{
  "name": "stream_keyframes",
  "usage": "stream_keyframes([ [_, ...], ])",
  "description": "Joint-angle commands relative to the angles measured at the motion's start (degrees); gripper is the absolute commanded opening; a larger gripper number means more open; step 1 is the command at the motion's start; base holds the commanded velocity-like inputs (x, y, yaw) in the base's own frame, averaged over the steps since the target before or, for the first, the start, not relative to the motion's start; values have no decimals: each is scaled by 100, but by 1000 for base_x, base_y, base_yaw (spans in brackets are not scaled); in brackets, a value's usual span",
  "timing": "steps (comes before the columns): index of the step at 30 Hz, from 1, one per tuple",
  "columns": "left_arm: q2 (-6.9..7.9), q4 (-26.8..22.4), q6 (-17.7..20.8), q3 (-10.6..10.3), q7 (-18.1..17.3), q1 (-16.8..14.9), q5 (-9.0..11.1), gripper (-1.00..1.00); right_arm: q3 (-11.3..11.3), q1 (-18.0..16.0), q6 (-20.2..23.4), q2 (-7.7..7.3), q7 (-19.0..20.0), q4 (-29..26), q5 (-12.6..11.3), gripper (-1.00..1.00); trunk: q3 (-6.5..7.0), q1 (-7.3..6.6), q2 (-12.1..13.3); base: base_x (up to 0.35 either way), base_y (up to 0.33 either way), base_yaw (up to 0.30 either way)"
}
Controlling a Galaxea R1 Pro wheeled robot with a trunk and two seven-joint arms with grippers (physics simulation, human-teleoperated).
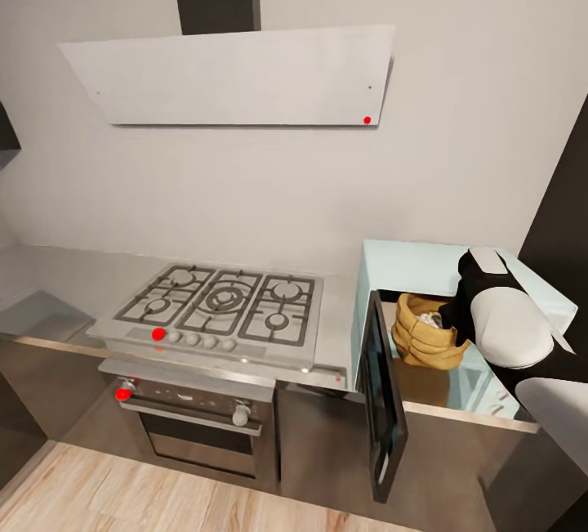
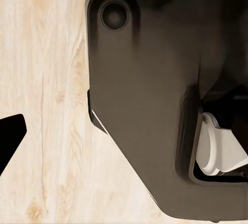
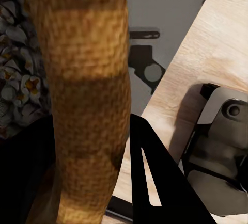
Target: In the kitchen, take the popcorn bag from the countertop, put it into the microwave, and heat it until the popcorn is cooked so the cooked popcorn ends up inside the bag.
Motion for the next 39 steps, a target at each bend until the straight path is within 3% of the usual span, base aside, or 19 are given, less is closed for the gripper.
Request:
stream_keyframes([
  [1,-1,-9,-8,3,7,1,-1,100,-9,-7,59,0,-37,-7,-24,-100,-12,4,-12,7,0,0],
  [39,16,-9,-8,12,7,1,-1,100,-9,-6,59,-14,-31,-7,-24,-100,-12,4,-12,33,0,0],
])
